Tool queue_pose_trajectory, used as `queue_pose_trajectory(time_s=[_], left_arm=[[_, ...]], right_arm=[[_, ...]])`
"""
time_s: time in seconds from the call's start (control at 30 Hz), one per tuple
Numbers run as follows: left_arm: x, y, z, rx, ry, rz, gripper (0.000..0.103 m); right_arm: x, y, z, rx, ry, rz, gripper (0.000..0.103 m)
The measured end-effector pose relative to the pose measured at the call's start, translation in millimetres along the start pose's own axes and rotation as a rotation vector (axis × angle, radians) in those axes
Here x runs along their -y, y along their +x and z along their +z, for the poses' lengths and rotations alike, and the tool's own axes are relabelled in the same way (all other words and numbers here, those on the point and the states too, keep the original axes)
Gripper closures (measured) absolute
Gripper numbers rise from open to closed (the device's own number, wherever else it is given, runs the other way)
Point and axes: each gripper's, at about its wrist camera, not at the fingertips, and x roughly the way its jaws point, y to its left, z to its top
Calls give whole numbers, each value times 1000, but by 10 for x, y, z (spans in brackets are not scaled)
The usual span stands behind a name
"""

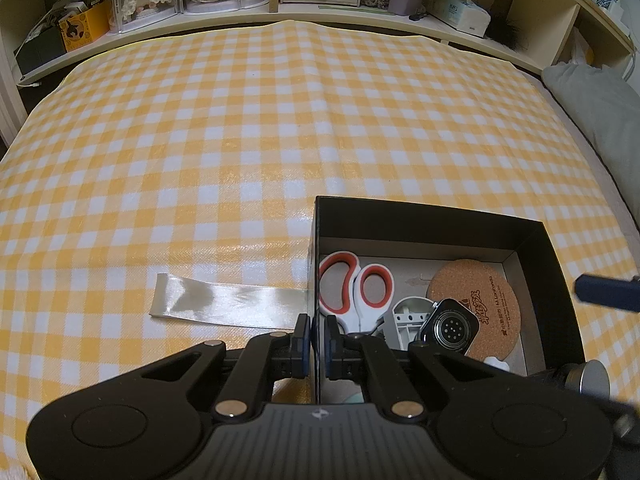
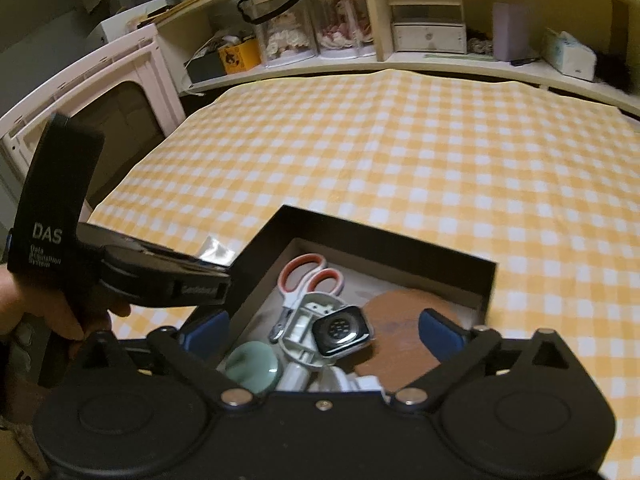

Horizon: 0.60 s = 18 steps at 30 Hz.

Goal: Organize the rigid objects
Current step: 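Move the right gripper to the red-blue printed card box and grasp it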

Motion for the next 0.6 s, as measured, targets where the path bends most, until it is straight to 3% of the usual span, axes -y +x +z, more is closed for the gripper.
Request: queue_pose_trajectory(time_s=[0.33, 0.6], left_arm=[[2, 1, 0, 0, 0, 0, 98], [6, 2, -1, 0, 1, 1, 98]], right_arm=[[334, -270, 90, 70, 47, -95, 0], [809, -502, 68, 77, 14, -247, 0]])
